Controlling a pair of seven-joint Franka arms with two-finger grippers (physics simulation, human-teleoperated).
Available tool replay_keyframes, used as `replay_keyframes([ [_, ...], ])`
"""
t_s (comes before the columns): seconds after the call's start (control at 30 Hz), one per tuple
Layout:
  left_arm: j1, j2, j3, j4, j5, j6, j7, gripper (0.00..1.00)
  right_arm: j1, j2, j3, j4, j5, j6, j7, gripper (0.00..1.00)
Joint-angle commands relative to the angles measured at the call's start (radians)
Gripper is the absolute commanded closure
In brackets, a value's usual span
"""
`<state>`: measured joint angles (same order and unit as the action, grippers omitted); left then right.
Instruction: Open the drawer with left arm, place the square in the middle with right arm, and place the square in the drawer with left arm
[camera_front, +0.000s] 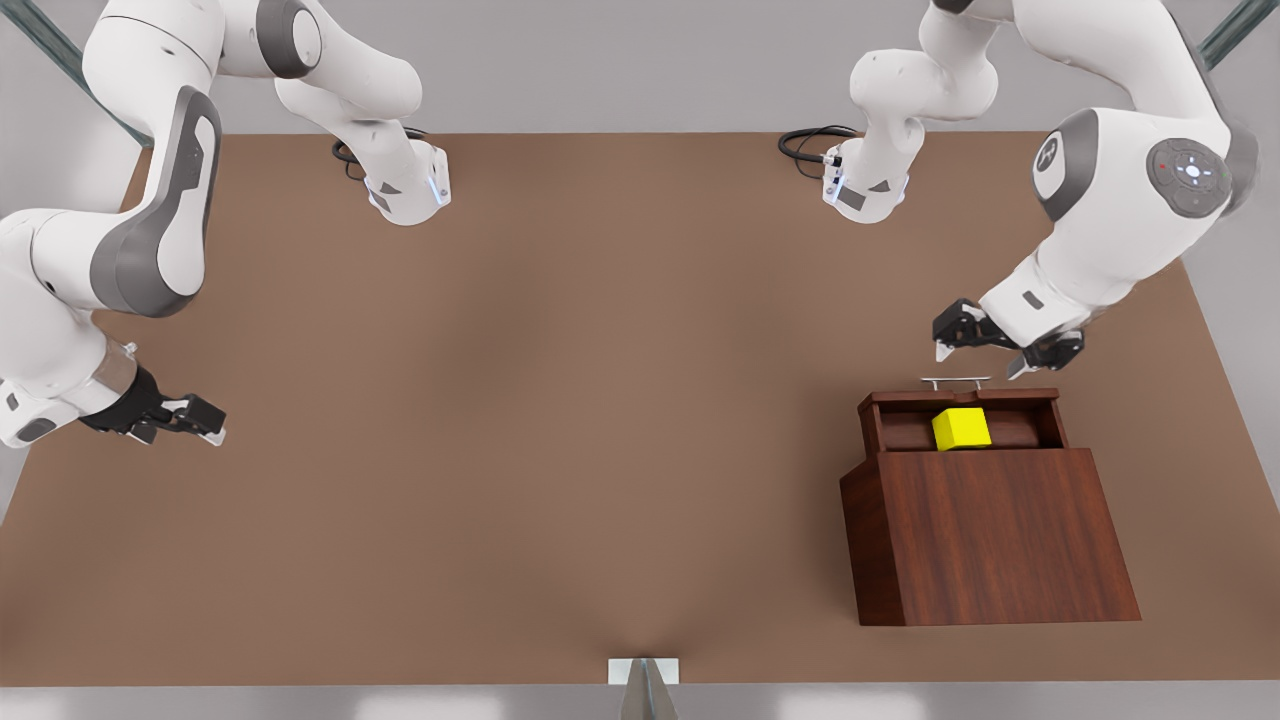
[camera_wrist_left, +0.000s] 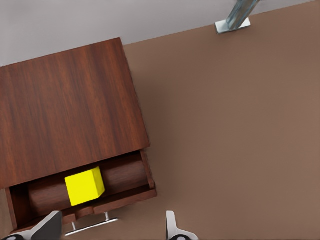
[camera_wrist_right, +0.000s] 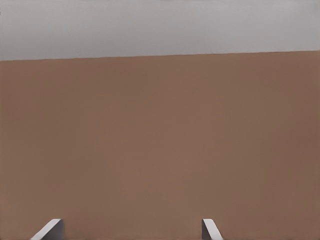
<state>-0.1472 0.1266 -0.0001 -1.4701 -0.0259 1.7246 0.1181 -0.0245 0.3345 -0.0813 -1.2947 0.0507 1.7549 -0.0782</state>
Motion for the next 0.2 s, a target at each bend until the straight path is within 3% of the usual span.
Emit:
replay_keyframes([
  [0.0, 0.011, -0.002, 0.0, -0.019, 0.067, 0.023, 0.0, 0.0, 0.0, 0.0, 0.0, 0.0, 0.0, -0.001, 0.0, 0.0],
  [0.17, 0.011, -0.001, 0.0, -0.042, 0.081, 0.044, 0.0, 0.0, -0.011, -0.005, 0.002, -0.002, 0.008, 0.0, 0.0, 0.0],
])
